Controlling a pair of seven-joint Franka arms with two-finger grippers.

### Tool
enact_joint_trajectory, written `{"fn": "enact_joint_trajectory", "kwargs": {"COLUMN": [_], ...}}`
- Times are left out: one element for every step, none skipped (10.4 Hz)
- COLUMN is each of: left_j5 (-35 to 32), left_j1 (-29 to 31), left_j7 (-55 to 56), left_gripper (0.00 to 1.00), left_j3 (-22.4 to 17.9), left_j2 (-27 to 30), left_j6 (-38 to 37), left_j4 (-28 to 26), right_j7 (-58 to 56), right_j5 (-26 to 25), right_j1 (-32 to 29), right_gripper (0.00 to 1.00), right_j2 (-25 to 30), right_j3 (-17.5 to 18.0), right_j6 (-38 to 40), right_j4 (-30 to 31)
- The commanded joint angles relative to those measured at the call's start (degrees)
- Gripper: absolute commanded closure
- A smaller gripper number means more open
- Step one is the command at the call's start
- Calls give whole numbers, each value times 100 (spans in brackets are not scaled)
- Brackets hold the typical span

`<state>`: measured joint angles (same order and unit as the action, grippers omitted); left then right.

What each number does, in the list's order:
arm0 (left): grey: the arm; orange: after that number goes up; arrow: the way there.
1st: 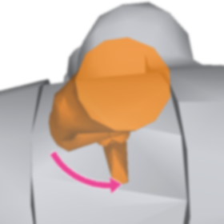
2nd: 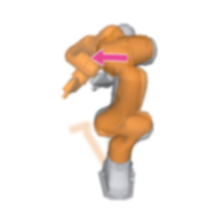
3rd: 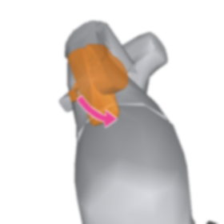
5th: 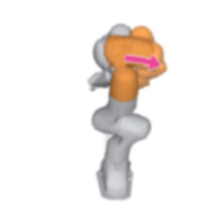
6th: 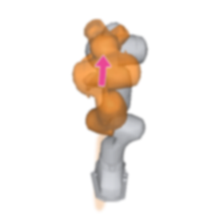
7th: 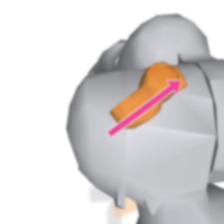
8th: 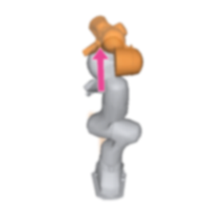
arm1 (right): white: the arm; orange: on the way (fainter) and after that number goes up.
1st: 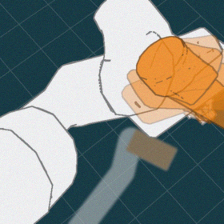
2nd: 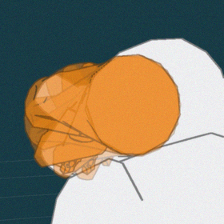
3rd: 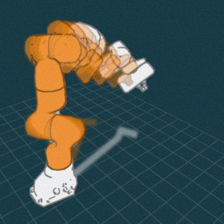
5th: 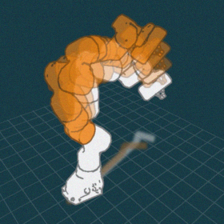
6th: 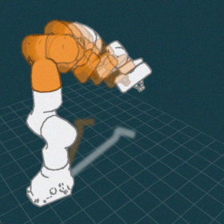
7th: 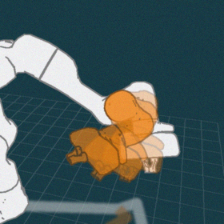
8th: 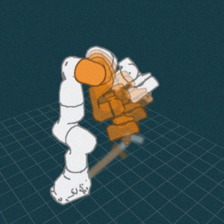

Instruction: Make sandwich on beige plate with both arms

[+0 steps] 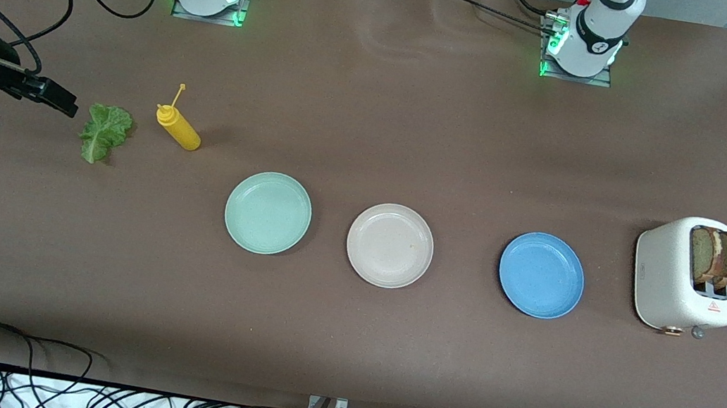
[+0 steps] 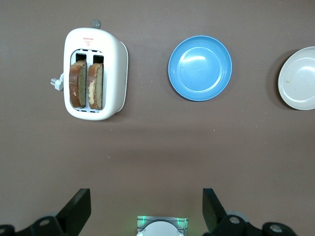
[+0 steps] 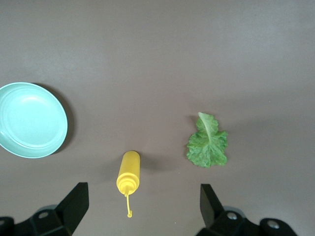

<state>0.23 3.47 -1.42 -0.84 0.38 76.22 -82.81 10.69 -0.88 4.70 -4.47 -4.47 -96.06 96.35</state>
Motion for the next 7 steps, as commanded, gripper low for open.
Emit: {"fn": "enact_joint_trajectory", "kwargs": {"left_j5": [118, 118, 118, 118, 118, 118, 118], "left_j1": [31, 31, 40, 31, 40, 40, 40], "left_j7": [-78, -78, -78, -78, -78, -69, -78], "left_gripper": [0, 0, 0, 0, 0, 0, 0], "left_j3": [-22, -13, -13, -22, -22, -22, -22], "left_j2": [-38, -38, -47, -38, -47, -47, -47], "left_j6": [24, 24, 59, 68, 68, 68, 68], "left_j4": [98, 98, 90, 89, 89, 89, 81], "right_j7": [21, 21, 21, 21, 21, 21, 21], "right_j5": [80, 80, 80, 80, 80, 80, 80], "right_j1": [-22, -22, -22, -22, -22, -22, -22], "right_gripper": [0, 0, 0, 0, 0, 0, 0], "right_j2": [7, 7, 7, 7, 7, 7, 7], "right_j3": [-2, -2, -2, -2, -2, -2, -2], "right_j6": [79, 79, 79, 79, 79, 79, 79], "right_j4": [-37, -37, -29, -28, -28, -28, -28]}}
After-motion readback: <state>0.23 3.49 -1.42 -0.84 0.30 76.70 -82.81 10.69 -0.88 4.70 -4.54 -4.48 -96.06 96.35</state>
